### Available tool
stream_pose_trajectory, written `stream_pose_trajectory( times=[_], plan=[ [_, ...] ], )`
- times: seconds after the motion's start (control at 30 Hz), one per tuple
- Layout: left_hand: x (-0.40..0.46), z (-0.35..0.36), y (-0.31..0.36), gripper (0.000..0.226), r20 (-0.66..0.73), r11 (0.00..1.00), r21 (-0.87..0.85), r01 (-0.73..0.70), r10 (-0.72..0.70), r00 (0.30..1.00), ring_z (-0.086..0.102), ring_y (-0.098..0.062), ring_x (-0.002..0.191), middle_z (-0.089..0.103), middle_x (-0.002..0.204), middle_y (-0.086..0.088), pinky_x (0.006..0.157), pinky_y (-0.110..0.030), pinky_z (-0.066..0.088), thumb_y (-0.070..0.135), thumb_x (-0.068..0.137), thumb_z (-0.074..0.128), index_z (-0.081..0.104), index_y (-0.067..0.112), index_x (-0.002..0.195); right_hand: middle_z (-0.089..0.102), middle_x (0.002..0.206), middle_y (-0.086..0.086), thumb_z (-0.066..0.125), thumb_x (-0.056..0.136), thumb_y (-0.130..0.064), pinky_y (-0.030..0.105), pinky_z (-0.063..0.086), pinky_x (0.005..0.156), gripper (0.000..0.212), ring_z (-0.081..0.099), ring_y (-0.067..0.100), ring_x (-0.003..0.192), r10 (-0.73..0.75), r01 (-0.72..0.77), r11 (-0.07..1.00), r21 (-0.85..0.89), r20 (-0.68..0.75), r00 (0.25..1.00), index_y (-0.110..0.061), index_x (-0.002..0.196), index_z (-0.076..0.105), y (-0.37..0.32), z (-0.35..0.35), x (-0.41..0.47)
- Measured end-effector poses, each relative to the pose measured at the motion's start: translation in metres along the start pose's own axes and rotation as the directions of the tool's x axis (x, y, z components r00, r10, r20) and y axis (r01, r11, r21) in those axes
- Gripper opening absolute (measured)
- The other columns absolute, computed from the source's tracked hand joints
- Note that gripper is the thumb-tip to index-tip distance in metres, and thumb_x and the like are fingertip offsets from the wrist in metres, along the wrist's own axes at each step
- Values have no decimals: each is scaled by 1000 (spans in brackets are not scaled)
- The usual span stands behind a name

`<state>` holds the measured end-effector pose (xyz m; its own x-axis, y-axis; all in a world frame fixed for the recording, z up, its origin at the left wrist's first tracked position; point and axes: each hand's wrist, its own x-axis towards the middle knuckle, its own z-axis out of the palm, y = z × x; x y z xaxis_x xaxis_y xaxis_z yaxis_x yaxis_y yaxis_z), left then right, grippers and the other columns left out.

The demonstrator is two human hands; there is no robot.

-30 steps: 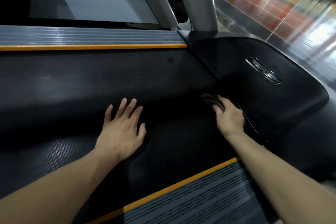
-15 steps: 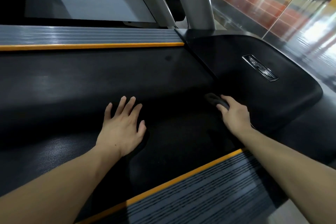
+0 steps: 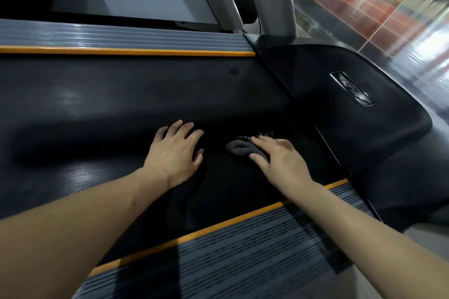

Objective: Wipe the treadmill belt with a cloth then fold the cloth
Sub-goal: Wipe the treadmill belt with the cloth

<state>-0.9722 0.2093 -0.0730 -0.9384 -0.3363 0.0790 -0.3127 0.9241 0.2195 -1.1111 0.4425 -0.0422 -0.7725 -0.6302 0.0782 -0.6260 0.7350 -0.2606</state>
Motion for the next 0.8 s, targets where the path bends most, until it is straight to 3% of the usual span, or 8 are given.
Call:
stream_pose_trajectory(
  times=[0.07, 0.2, 0.33, 0.43, 0.5, 0.57, 0.67, 0.8],
  plan=[
    [-9, -7, 2, 58, 37, 1000, 12, -15, 14, 999, 23, -24, 152, 35, 161, 1, 117, -49, 26, 59, 96, 42, 42, 34, 148, 54, 132, -12, 55, 97, -48, 37, 50, 93, 47, 45, 18, 123, -24, 20, 995, -96, -46, 999, -37, 142, 51, -5, 4, -6],
    [-14, -22, 6, 84, 317, 999, 36, 4, -15, 948, 0, -22, 157, 4, 170, 2, 123, -53, 16, 81, 88, 39, 19, 40, 158, 61, 117, -4, 56, 95, -43, 39, 54, 81, 41, 56, 24, 106, -109, 90, 982, -165, -111, 988, -31, 134, 59, 18, 5, 2],
    [-11, -28, 12, 92, 435, 998, 23, 54, -59, 899, -11, -22, 156, -10, 170, 3, 124, -57, 7, 81, 86, 44, 8, 40, 160, 64, 120, -3, 58, 93, -47, 38, 52, 85, 38, 61, 29, 111, 331, -356, 925, -131, -177, 927, -39, 130, 61, 73, -24, 30],
    [-10, -26, 15, 91, 448, 997, 15, 75, -74, 891, -13, -24, 156, -11, 170, 2, 124, -60, 5, 77, 88, 47, 8, 39, 161, 68, 117, 0, 63, 90, -48, 38, 51, 86, 40, 63, 31, 109, 450, -472, 875, -112, -178, 875, -38, 129, 63, 72, -24, 34],
    [-8, -26, 15, 91, 453, 997, 8, 79, -74, 888, -12, -24, 156, -11, 170, 2, 124, -60, 6, 77, 88, 49, 8, 39, 160, 68, 117, -1, 64, 89, -46, 35, 50, 86, 39, 64, 28, 107, 361, -379, 920, -102, -159, 919, -37, 127, 65, 46, -14, 22],
    [-8, -25, 15, 92, 454, 997, 17, 77, -76, 888, -12, -24, 156, -11, 170, 2, 123, -61, 7, 76, 88, 49, 7, 39, 160, 68, 116, -2, 65, 89, -42, 35, 51, 85, 38, 63, 27, 104, 158, -177, 976, -129, -147, 976, -34, 127, 66, 17, 0, 3],
    [-8, -27, 18, 93, 450, 997, 58, 51, -72, 890, -11, -27, 156, -11, 170, 0, 122, -64, 11, 77, 88, 48, 6, 38, 160, 66, 117, -6, 63, 93, -40, 37, 53, 84, 38, 61, 22, 106, -22, 6, 993, -122, -133, 991, -32, 130, 64, -3, 6, -11],
    [-7, -36, 17, 107, 530, 996, 75, 48, -81, 844, -15, -26, 155, -17, 169, 2, 117, -71, 13, 83, 79, 54, -1, 39, 160, 68, 119, -8, 63, 92, -40, 31, 51, 86, 34, 63, 19, 108, -35, 6, 988, -151, -185, 982, -33, 126, 66, 36, -4, 8]
  ],
)
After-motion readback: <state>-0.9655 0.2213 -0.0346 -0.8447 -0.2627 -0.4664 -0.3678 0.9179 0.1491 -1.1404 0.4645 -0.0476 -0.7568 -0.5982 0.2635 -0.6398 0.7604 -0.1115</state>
